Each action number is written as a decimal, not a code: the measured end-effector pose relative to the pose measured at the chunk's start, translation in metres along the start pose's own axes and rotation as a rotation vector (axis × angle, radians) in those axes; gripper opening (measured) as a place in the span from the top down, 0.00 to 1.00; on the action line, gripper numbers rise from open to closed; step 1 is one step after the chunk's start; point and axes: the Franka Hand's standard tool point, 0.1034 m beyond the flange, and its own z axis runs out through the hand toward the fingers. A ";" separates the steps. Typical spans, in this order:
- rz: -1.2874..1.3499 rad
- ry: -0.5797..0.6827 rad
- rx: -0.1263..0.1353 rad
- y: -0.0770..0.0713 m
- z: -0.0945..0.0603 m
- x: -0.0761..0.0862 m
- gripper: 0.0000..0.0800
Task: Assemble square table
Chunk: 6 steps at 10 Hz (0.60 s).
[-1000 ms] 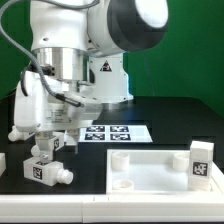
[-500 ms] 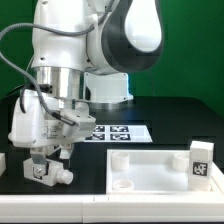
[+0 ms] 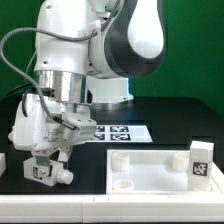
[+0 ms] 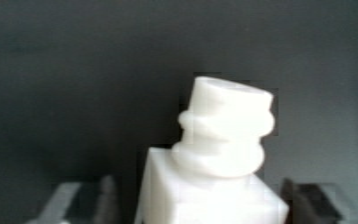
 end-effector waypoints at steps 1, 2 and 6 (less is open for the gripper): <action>0.000 0.000 0.000 0.000 0.000 0.000 0.65; -0.013 0.000 0.000 0.000 0.000 0.000 0.65; -0.233 -0.031 -0.007 0.014 -0.037 0.001 0.65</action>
Offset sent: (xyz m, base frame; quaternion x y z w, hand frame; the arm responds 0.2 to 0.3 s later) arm -0.0127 0.0270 0.0536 -0.0971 0.0132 -0.1318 0.9864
